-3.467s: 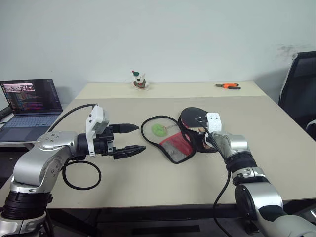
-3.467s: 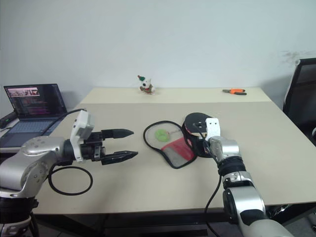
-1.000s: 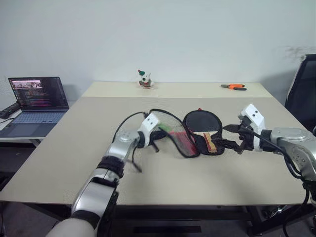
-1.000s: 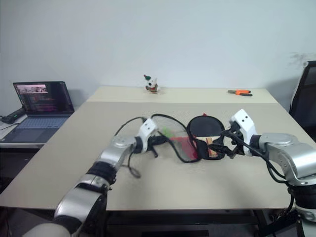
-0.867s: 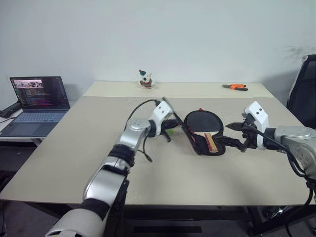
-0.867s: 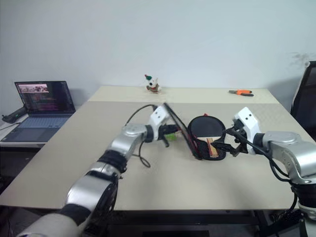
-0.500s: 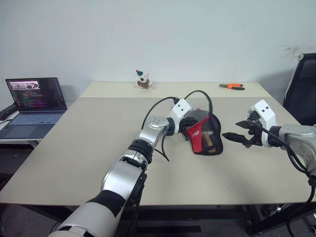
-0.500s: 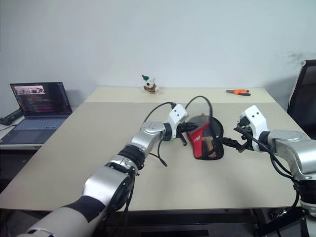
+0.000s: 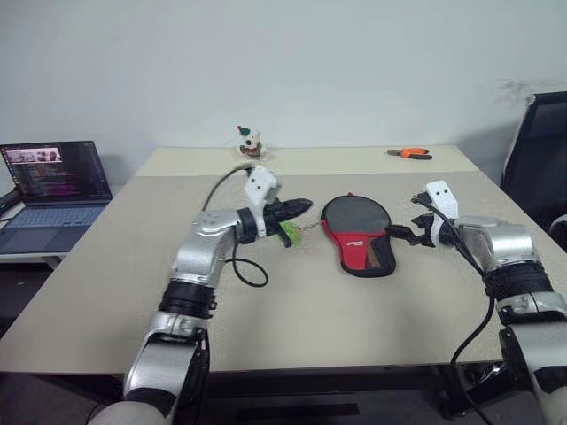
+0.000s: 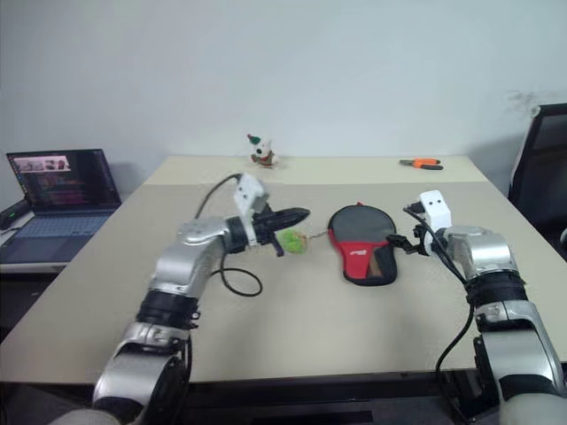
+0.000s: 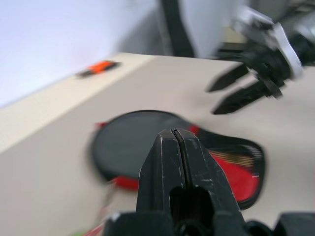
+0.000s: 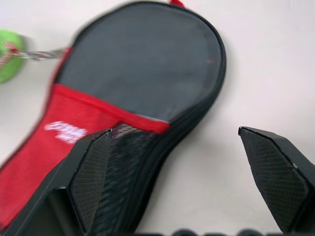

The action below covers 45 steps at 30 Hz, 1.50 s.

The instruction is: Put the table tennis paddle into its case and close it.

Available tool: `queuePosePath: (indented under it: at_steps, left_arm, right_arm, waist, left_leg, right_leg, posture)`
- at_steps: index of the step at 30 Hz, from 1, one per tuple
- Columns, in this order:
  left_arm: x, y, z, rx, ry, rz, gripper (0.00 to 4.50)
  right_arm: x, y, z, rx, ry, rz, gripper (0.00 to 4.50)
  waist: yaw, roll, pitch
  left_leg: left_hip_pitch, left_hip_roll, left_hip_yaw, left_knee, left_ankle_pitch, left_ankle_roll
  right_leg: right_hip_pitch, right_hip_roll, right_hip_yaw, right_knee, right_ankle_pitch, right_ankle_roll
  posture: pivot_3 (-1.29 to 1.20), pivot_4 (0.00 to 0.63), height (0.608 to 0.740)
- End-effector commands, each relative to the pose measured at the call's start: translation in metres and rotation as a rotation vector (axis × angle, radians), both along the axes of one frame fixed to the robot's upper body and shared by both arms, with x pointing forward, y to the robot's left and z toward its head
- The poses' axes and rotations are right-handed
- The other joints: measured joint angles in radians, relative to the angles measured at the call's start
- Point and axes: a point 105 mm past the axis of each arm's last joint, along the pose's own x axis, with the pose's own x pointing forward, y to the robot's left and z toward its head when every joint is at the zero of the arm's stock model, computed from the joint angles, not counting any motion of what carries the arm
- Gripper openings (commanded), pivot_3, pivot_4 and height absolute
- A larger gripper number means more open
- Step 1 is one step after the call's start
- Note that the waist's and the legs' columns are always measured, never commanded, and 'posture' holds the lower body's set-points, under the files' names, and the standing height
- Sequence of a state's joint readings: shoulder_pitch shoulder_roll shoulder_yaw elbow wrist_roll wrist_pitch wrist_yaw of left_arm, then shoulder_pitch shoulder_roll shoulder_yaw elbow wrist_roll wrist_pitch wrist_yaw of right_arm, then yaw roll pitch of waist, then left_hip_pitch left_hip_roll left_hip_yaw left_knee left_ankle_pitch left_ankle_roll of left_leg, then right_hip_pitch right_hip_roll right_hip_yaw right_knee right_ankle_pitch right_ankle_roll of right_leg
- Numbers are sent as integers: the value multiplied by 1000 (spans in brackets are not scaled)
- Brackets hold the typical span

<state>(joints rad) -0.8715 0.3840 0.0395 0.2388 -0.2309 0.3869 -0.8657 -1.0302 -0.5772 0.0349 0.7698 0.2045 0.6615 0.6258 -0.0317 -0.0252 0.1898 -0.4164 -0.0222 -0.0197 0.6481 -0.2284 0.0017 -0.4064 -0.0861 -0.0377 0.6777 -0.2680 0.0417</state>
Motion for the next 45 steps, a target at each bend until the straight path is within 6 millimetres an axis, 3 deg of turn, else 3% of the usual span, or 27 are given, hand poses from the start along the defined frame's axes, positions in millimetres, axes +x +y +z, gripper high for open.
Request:
queuePosePath:
  at_steps: [1, 11, 21, 25, 36, 45]
  left_arm:
    - [-19, 4, 24, -33, -69, 12, 35]
    - [-32, 29, 22, -17, -44, 89, 35]
    - [-36, 29, 22, -5, -44, 84, 35]
    - [-36, 31, 20, 4, -41, 89, 0]
    - [-49, 45, 8, 30, 1, 52, 0]
    - [-92, 57, -3, 13, 159, -189, 0]
  right_arm:
    - [10, 6, 1, -16, -26, 11, 4500]
    - [16, 15, -32, -46, 38, -23, 4500]
    - [10, 42, -55, -23, 133, 66, 4500]
    - [8, 52, -62, -34, 153, 89, 3651]
    - [9, 63, -59, 86, 175, 70, 147]
    - [10, 92, -35, 326, 203, 109, 23]
  waist:
    - [1, 0, 0]
    - [1, 0, 0]
    - [-4, 0, 0]
    - [-12, 0, 0]
    - [-18, 0, -1]
    - [-28, 0, -1]
  left_leg:
    - [0, 0, 0, 0, 0, 0]
    - [1, 0, 0, 0, 2, -3]
    - [2, 0, 1, 0, 2, -4]
    - [3, 1, 1, 0, 2, -4]
    - [7, 1, 2, -1, 1, -2]
    - [7, 1, 3, -3, 1, -2]
  right_leg:
    - [0, 0, 0, 0, 0, 0]
    - [1, 0, 0, 1, 0, 0]
    - [1, 0, 1, 1, 0, 0]
    - [1, 0, 2, 2, 0, 0]
    - [3, 1, 4, 3, 0, -1]
    - [3, 1, 5, 2, 0, -1]
  posture:
    - [0, 150, 740]
    - [0, 150, 740]
    - [0, 150, 740]
    - [0, 150, 740]
    - [0, 150, 740]
    - [0, 150, 740]
